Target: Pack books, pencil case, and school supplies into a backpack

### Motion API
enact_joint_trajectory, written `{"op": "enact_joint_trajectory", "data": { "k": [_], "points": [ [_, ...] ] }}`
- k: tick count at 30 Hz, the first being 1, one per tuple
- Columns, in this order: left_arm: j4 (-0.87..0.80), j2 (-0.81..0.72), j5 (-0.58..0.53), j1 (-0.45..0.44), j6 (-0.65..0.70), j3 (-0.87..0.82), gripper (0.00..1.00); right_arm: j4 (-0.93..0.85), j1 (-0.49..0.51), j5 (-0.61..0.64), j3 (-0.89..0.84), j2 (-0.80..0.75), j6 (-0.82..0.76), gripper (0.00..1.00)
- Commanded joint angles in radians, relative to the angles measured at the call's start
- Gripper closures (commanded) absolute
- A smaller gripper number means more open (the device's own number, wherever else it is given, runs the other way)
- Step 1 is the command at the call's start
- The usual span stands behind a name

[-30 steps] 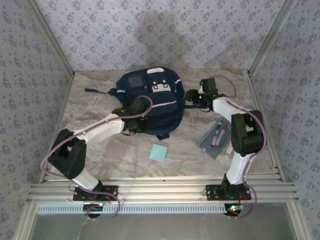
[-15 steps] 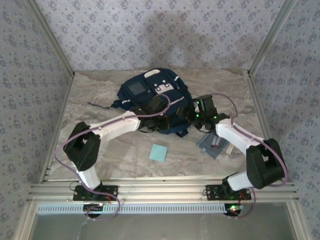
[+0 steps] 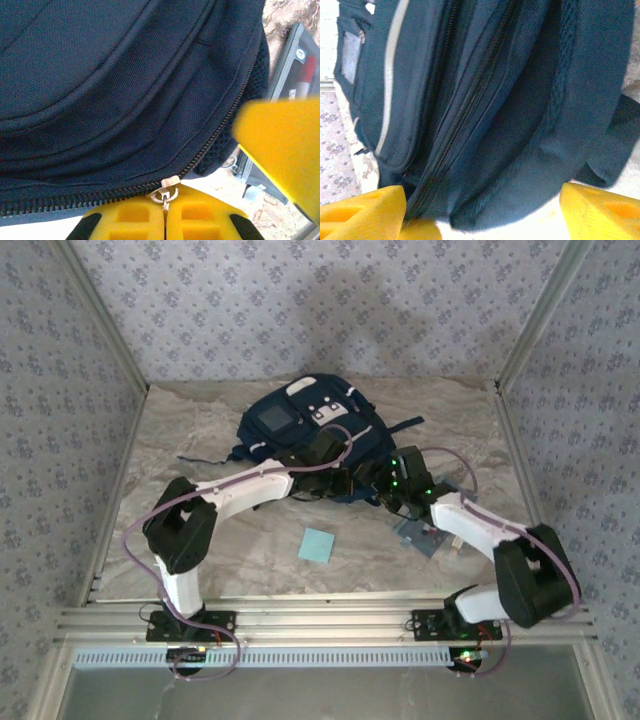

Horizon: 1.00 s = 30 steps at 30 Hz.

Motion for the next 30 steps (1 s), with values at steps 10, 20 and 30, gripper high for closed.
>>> {"op": "enact_joint_trajectory", "data": {
  "k": [10, 20, 30],
  "points": [
    [-0.032, -0.056, 0.032, 0.000, 0.099, 0.014, 1.00, 0.136, 0.006, 0.059, 0.071, 0.161, -0.016, 1.00],
    [-0.211, -0.110, -0.027, 0.203, 0.237, -0.082, 1.00, -0.030, -0.070, 0.077, 0.073, 0.087, -0.197, 1.00],
    [-0.149, -0.044, -0.190, 0.369, 0.224, -0.061, 1.00, -0.105, -0.054, 0.061, 0.058, 0.045, -0.277, 1.00]
  ]
}}
